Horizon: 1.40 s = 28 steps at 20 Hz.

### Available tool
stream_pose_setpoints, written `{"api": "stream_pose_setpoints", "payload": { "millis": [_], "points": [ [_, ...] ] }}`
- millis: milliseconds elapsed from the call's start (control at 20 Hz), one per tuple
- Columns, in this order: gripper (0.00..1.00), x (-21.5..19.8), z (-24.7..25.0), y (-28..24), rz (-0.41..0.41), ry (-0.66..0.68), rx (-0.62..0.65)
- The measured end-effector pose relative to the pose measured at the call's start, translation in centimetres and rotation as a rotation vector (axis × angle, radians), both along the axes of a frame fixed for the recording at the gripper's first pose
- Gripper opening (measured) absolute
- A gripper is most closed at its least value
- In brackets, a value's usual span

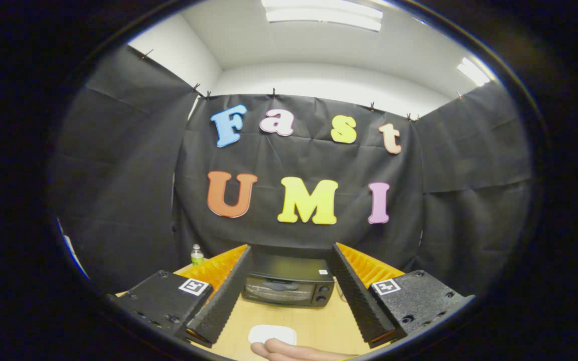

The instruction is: Open the toaster oven, put the food inside, and close the toaster oven door.

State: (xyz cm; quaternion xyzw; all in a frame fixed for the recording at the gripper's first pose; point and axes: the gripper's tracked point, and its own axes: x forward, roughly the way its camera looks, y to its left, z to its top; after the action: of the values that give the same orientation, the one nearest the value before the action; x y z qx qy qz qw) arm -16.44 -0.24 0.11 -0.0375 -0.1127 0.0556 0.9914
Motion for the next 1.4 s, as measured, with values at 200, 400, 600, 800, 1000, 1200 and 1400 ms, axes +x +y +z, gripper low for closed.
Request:
{"api": "stream_pose_setpoints", "payload": {
  "millis": [200, 400, 600, 800, 1000, 1200, 1400],
  "points": [
    [1.00, 0.3, -3.5, -2.9, -0.020, 0.039, -0.009],
    [1.00, 0.6, -4.3, -4.8, -0.025, 0.057, 0.015],
    [1.00, 0.1, -3.4, -6.9, -0.017, 0.045, 0.062],
    [1.00, -0.6, -3.6, -7.1, 0.016, 0.049, 0.067],
    [1.00, -0.3, -3.4, -8.7, 0.002, 0.051, 0.068],
    [1.00, -0.4, -3.5, -9.7, -0.005, 0.052, 0.079],
    [1.00, -0.1, -3.6, -10.8, -0.015, 0.056, 0.105]
  ]
}}
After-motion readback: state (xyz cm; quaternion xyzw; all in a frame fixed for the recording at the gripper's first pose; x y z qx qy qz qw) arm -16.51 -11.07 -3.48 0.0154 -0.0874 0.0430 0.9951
